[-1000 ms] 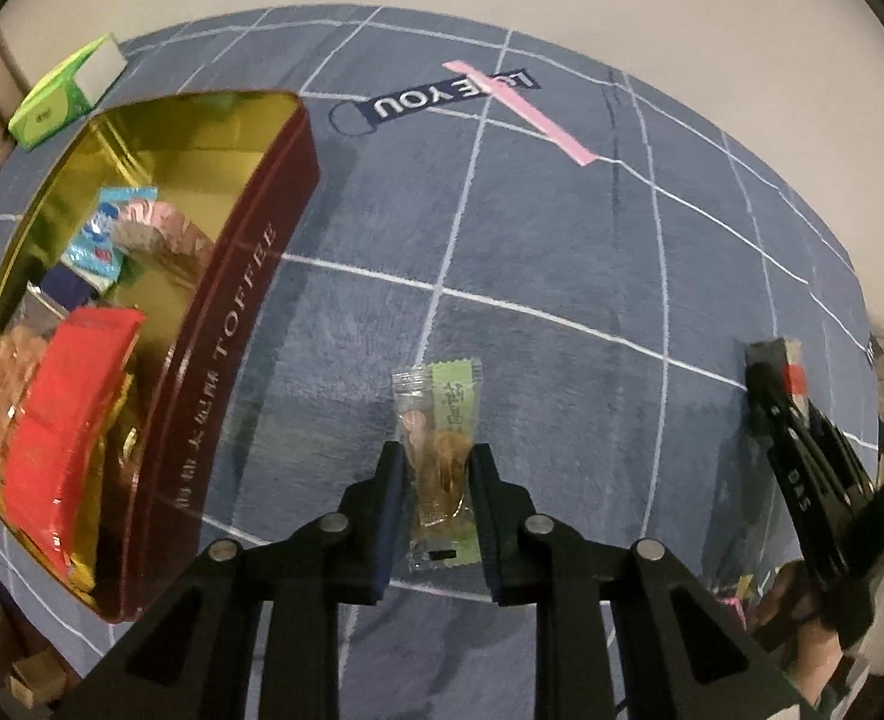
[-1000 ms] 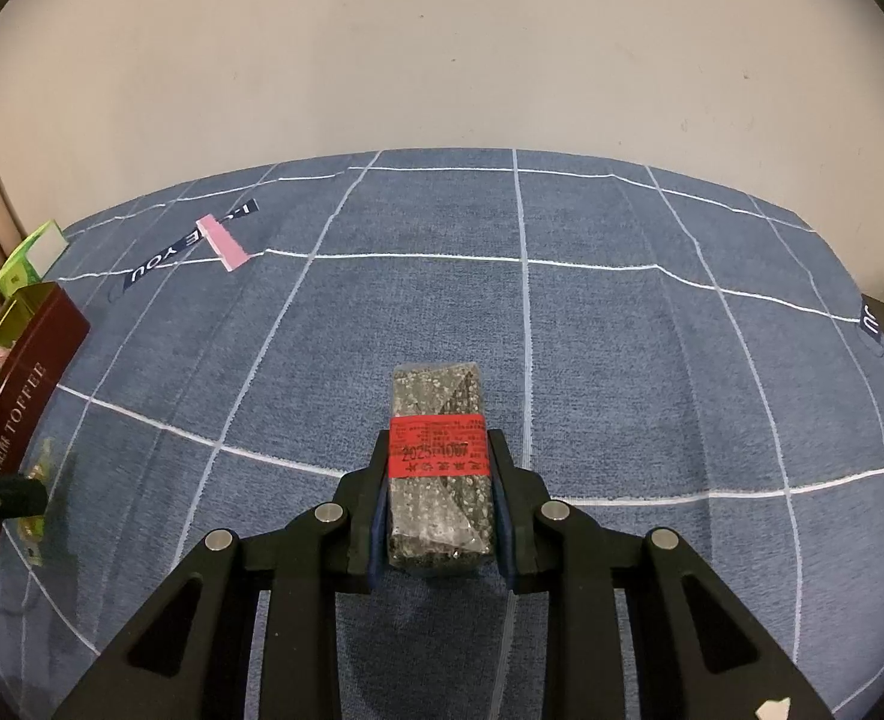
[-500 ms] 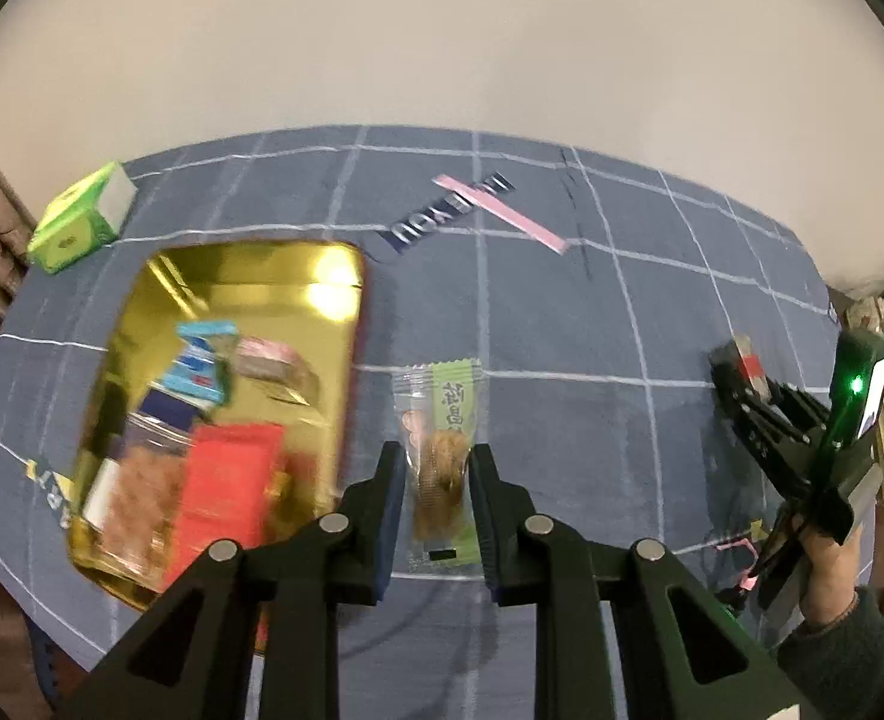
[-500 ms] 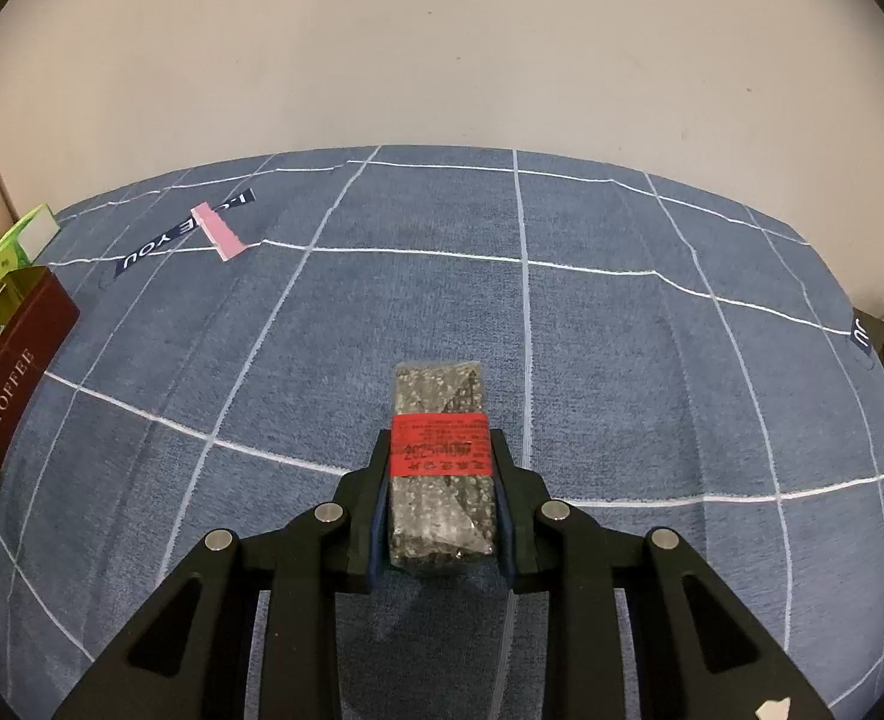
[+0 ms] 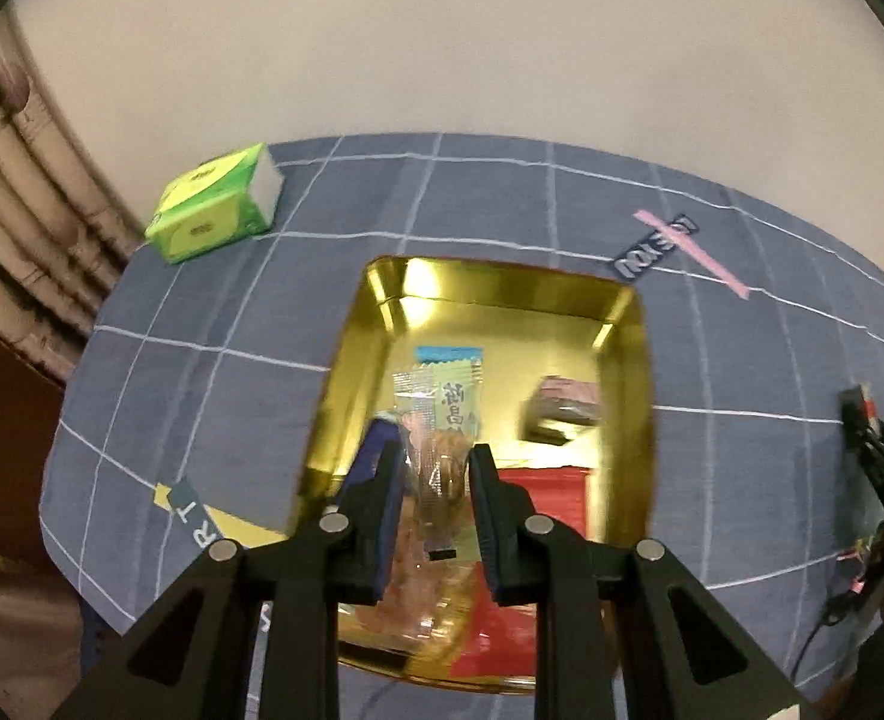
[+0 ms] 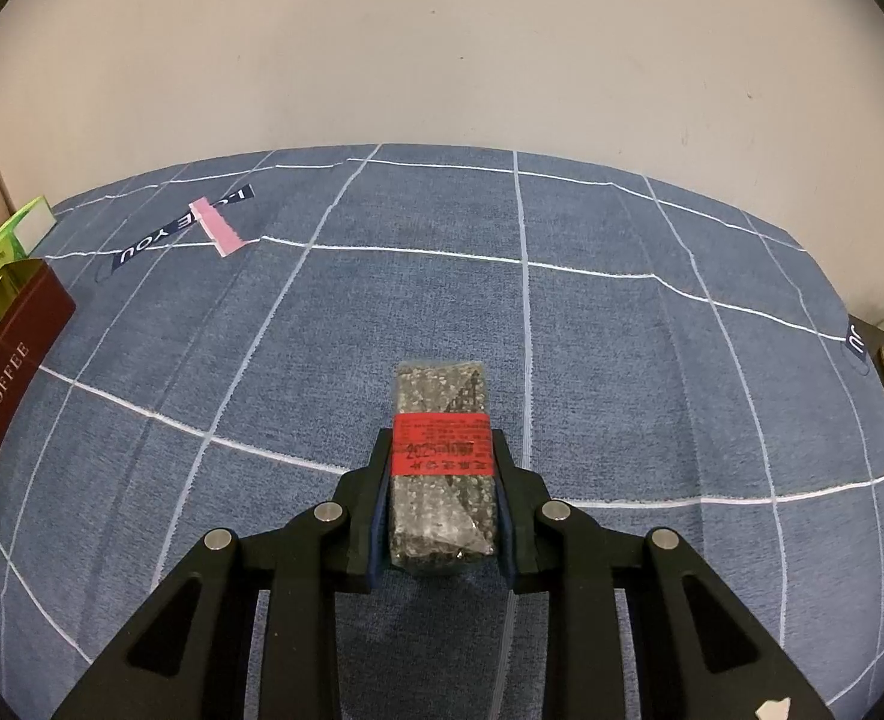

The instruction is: Organize snacks

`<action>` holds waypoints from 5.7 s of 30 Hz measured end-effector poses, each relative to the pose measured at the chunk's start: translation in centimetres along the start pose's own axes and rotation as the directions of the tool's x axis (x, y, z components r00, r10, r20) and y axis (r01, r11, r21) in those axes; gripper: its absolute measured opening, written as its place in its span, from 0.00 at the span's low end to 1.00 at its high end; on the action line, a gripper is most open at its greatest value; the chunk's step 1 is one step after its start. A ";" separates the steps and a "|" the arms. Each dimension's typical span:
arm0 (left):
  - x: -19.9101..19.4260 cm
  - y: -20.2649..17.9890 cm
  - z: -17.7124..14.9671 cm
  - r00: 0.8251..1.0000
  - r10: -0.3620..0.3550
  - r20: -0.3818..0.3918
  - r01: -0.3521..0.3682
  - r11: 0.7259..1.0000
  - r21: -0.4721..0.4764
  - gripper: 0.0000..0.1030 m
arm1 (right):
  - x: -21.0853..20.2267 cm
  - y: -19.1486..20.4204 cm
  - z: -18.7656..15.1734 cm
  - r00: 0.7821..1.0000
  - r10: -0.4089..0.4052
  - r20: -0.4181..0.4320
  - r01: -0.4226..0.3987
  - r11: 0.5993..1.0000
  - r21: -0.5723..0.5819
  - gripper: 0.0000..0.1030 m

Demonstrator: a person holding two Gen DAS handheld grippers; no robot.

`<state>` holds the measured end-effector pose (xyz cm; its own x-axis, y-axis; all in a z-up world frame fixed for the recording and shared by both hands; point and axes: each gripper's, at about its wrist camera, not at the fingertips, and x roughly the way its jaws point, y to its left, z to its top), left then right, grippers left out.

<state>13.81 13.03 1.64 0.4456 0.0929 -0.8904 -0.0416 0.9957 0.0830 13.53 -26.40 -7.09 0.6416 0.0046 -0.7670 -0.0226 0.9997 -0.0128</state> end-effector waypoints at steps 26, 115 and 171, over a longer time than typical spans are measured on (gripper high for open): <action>6.8 0.7 2.0 0.995 0.063 -0.077 -0.052 0.989 0.137 0.22 | 0.0 0.0 0.0 1.000 -0.003 0.000 0.003 1.000 -0.001 0.25; -2.1 10.3 -11.0 0.992 0.117 0.052 -0.108 0.981 -0.160 0.54 | -4.8 33.7 3.7 0.965 0.255 -0.069 -0.264 0.928 -0.264 0.24; -2.5 7.9 -11.4 0.991 0.121 0.063 -0.115 0.989 -0.099 0.54 | -11.0 31.1 -2.9 0.971 0.228 -0.067 -0.236 0.960 -0.151 0.98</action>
<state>2.14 20.65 -0.56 0.4926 0.2125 -0.8439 -0.1804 0.9736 0.1399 3.60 4.59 -0.93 0.5671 0.2307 -0.7907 -0.2887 0.9547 0.0715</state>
